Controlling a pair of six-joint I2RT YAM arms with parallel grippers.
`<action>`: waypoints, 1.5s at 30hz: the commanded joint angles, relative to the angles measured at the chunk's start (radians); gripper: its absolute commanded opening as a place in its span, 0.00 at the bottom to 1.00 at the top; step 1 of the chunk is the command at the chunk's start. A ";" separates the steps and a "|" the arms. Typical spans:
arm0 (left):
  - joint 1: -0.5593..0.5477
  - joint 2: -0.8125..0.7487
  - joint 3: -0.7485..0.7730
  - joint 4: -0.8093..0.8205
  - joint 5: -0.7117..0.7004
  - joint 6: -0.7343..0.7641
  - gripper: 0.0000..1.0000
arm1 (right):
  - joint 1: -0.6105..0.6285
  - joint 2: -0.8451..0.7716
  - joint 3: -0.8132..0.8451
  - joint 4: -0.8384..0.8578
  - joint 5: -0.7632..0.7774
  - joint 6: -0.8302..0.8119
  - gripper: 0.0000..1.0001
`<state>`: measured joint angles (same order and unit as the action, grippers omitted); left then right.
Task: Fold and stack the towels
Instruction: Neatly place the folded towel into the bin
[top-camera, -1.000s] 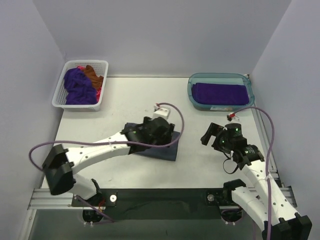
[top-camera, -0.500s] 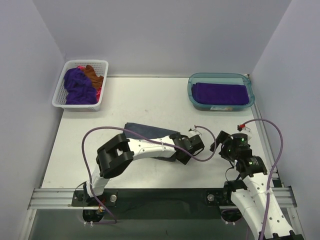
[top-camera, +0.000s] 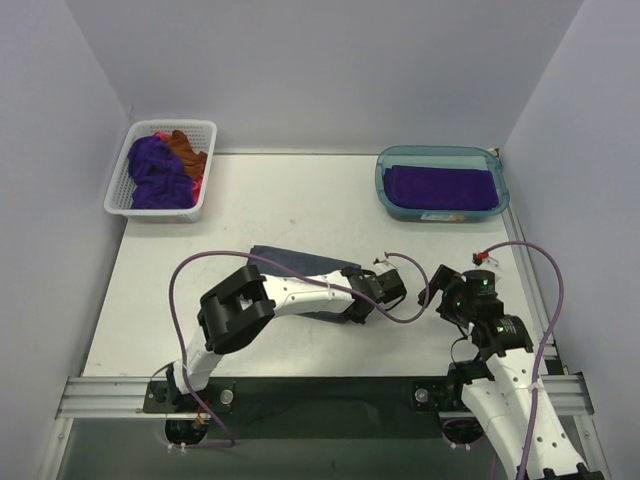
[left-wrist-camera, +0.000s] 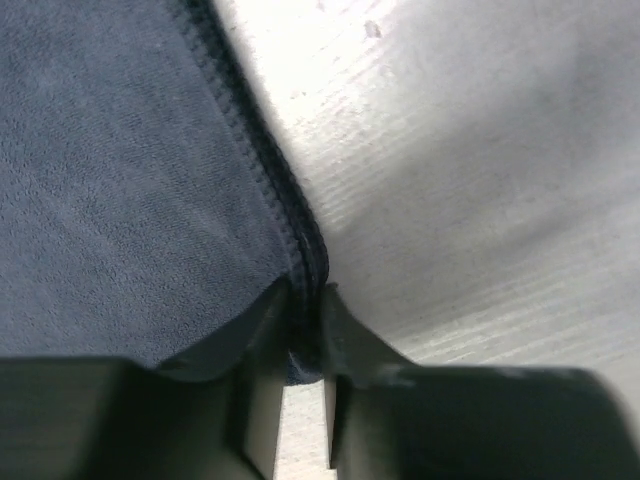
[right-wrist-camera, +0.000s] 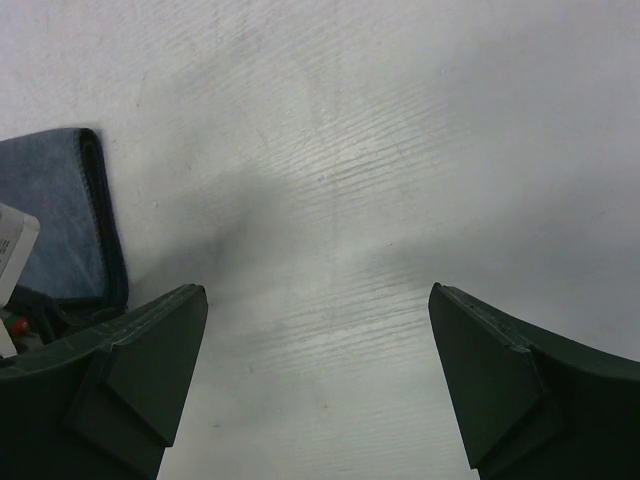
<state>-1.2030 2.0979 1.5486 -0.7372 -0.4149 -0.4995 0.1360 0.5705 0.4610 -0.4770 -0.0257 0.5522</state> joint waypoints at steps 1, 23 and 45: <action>0.025 0.036 -0.074 -0.004 0.048 -0.019 0.22 | -0.004 -0.023 -0.016 0.050 -0.086 0.011 0.99; 0.122 -0.280 -0.242 0.209 0.260 -0.059 0.00 | 0.062 0.566 -0.237 0.900 -0.507 0.537 1.00; 0.152 -0.299 -0.220 0.260 0.292 -0.142 0.00 | 0.413 0.983 -0.157 1.150 -0.252 0.845 0.96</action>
<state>-1.0363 1.8259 1.3018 -0.5568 -0.1570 -0.6239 0.4984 1.4666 0.3176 0.7822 -0.3584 1.3960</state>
